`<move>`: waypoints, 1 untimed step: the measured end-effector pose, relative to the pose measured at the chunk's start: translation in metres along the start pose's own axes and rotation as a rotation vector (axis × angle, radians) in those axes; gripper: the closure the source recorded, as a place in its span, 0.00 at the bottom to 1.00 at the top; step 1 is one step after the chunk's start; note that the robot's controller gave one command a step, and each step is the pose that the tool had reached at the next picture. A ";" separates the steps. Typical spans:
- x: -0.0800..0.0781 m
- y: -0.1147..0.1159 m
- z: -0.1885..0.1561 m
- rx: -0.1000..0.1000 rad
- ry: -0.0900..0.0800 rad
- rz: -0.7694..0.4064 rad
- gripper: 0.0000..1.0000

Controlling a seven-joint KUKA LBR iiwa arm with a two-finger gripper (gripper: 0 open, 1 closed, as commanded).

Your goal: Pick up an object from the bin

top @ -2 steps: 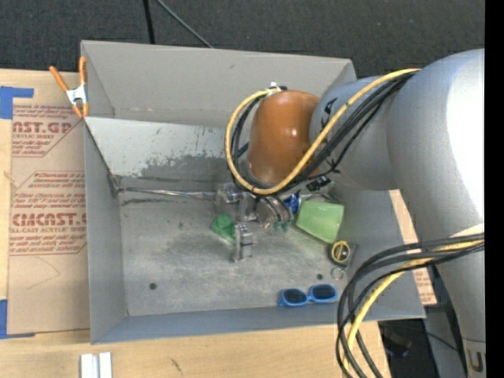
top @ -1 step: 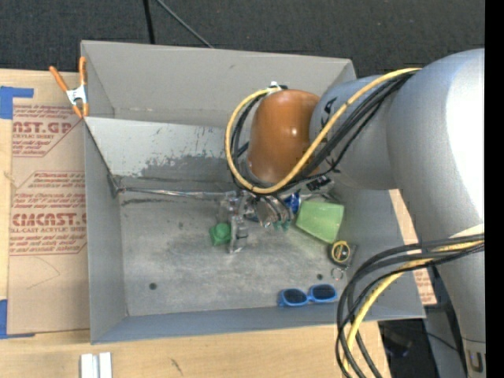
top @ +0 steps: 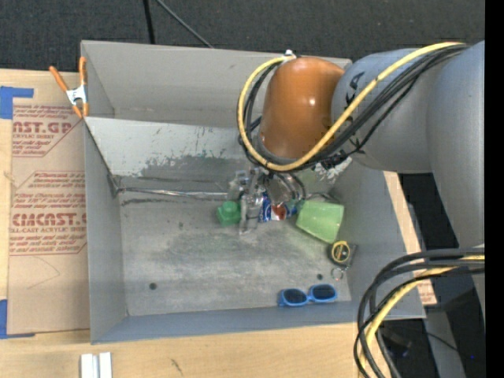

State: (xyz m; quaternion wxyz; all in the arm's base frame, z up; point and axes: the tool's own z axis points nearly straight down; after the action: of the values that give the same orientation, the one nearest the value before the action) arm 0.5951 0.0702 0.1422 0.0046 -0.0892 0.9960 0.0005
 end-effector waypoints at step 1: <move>-0.002 0.000 -0.028 0.000 0.004 0.001 1.00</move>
Offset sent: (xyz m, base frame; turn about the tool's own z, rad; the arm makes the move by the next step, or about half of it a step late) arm 0.0001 0.0000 0.0259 0.0000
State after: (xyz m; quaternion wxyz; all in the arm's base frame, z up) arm 0.5963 0.0707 0.1699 0.0028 -0.0887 0.9961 0.0005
